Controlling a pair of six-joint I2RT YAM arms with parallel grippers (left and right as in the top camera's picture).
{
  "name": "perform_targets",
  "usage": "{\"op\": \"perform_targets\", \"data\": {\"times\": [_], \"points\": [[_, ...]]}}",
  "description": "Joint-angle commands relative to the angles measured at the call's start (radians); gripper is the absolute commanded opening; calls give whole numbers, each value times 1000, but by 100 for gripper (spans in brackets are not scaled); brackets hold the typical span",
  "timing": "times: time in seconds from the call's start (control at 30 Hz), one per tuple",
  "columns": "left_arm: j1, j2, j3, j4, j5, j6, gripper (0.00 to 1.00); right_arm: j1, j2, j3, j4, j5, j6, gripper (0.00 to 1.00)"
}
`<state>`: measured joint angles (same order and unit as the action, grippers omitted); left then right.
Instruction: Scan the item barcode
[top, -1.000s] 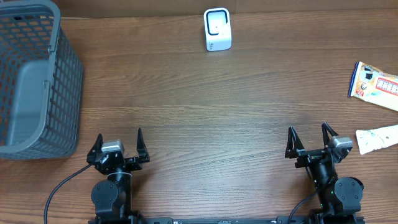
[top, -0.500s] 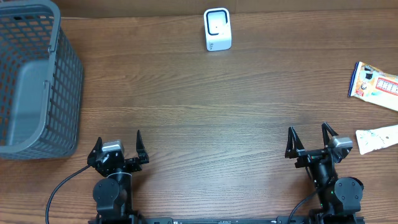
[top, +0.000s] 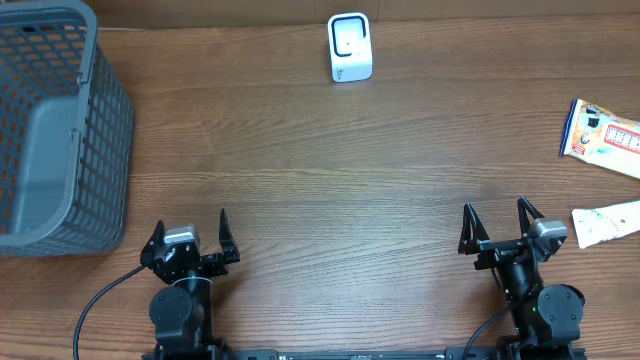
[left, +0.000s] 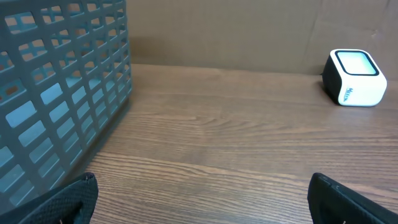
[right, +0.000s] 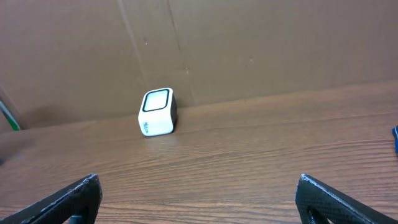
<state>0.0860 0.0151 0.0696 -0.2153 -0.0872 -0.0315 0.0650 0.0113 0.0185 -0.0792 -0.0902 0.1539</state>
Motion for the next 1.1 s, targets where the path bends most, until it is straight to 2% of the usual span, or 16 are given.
{"op": "perform_targets", "data": {"times": [0.0, 0.2, 0.3, 1.07], "points": [[4, -11, -4, 3, -10, -21, 100, -6, -5, -11, 4, -4, 3, 100], [4, -11, -4, 3, -10, -21, 100, -6, -8, -11, 5, 5, 3, 100], [4, -11, -4, 3, -10, -21, 100, -6, -8, -11, -3, 97, 3, 100], [4, -11, -4, 3, -10, -21, 100, -8, -8, -11, -5, 98, -3, 100]]}}
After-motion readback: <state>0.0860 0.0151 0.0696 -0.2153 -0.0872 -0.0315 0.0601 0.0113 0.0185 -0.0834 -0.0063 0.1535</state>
